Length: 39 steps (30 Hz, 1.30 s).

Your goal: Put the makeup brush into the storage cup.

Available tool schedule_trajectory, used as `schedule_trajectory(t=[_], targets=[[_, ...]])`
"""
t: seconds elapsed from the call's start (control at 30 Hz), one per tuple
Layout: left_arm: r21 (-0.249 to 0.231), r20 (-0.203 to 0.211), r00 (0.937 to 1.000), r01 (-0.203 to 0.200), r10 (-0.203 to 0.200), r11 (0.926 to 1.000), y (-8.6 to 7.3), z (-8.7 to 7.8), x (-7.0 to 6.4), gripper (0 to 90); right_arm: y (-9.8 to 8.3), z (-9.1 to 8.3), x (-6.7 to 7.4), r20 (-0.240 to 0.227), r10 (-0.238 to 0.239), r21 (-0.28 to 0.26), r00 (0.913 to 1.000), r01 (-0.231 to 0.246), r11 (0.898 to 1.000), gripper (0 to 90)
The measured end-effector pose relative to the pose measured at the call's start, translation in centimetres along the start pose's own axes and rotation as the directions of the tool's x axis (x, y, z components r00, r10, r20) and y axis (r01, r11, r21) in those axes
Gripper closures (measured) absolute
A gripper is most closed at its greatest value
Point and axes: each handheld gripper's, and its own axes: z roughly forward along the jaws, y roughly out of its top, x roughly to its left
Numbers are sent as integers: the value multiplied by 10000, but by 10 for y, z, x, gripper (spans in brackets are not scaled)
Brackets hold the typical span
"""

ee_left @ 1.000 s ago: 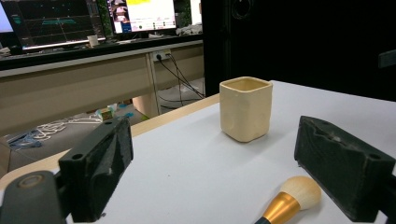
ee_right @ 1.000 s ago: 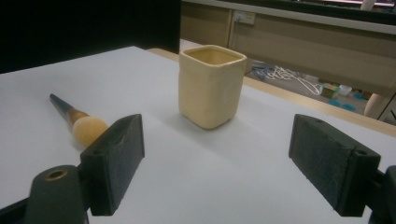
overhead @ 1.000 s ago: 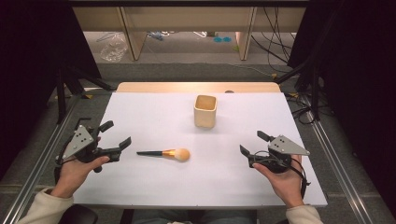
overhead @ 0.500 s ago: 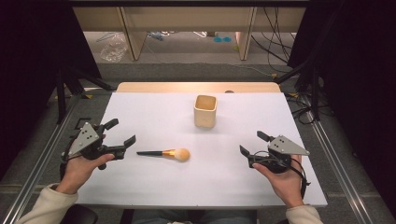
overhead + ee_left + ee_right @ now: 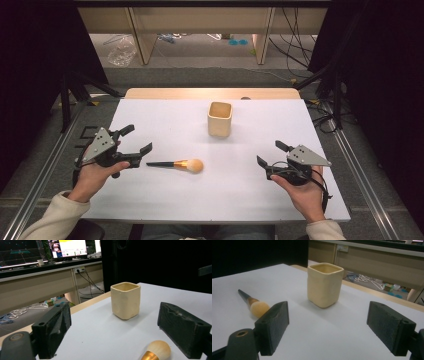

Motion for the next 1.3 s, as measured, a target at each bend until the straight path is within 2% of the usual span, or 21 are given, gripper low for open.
schedule_trajectory(t=[0.03,0.07,0.4,0.43,0.5,0.63,0.67,0.87,1.3], targets=[[61,37,10000,0,0,10000,0,1,0,117,0,0,1,-59,129,67,9999,-129,9999,190],[75,150,9999,14,-16,10000,-1,5,-1,117,0,0,-1,60,-83,-36,9999,83,10000,190],[282,519,9986,-143,128,9995,1,20,-2,119,0,0,-1,157,-64,149,9999,61,9999,190],[320,552,9984,-153,135,9994,1,22,-2,121,-1,-1,0,119,83,277,9999,-87,9996,191],[414,681,9976,-184,155,9990,1,26,-2,128,-1,1,-1,85,-17,44,10000,17,10000,191],[580,821,9964,-251,203,9980,1,33,-2,132,-1,1,-1,95,-6,70,10000,5,10000,191],[600,870,9960,-243,190,9979,0,36,-2,132,-1,-1,-2,146,-27,244,9999,23,9997,190],[683,1097,9937,-312,236,9972,1,47,-6,132,-1,0,-2,164,-3,196,9999,0,9998,191],[720,1311,9904,-533,435,9960,3,62,-11,136,-2,0,-1,121,130,320,9998,-133,9994,190]])
